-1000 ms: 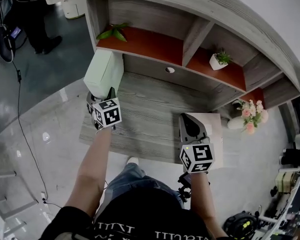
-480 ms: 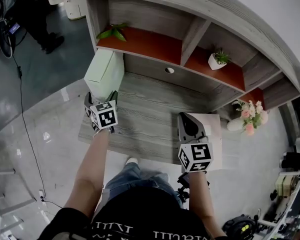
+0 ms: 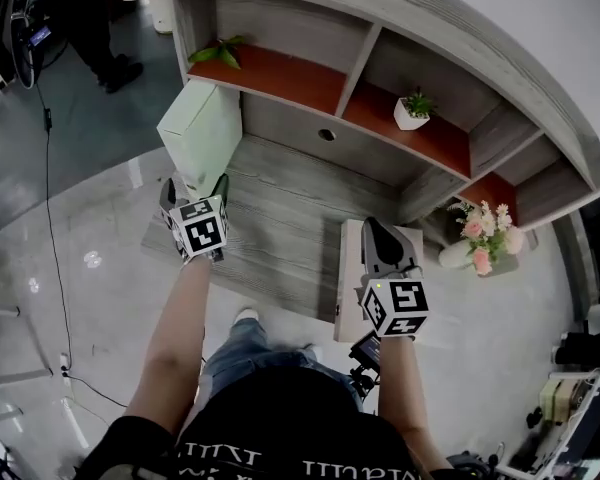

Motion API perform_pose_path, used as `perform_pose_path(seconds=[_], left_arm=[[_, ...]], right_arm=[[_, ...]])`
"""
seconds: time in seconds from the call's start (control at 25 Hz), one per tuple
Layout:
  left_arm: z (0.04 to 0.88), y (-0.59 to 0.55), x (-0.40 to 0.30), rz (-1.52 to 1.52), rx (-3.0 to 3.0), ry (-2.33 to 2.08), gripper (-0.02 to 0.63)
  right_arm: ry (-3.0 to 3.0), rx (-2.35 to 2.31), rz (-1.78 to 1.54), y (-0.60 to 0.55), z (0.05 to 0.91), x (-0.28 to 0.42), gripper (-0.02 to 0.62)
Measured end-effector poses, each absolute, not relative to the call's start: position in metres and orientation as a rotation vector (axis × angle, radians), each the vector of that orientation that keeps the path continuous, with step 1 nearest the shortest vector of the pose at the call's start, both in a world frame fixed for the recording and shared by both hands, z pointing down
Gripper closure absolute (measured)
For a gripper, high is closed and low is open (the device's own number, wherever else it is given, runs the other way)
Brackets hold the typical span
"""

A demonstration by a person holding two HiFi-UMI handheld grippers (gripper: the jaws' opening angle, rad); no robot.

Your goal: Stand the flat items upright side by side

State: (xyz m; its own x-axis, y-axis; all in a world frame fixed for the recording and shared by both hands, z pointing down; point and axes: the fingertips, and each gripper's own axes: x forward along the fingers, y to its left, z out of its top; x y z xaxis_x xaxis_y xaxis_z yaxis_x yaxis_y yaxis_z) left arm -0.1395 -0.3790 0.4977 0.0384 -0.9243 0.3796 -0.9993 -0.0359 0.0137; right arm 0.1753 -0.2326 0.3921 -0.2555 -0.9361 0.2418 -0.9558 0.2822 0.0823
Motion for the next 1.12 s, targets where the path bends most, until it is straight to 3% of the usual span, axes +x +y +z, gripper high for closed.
perform_pose_path(seconds=[0.4,1.12], left_arm=[[0.472,-0.321,-0.081,0.343,2.067,-1.966,0.118],[0.506,-0.24,0.102,0.418,2.261,-1.616,0.118]], right_arm=[[-2.327,1.77,0.121,-0.182,0.383,0.252,0.58],[-2.211,1.961,0.231,-0.087,0.412,0.412,0.58]])
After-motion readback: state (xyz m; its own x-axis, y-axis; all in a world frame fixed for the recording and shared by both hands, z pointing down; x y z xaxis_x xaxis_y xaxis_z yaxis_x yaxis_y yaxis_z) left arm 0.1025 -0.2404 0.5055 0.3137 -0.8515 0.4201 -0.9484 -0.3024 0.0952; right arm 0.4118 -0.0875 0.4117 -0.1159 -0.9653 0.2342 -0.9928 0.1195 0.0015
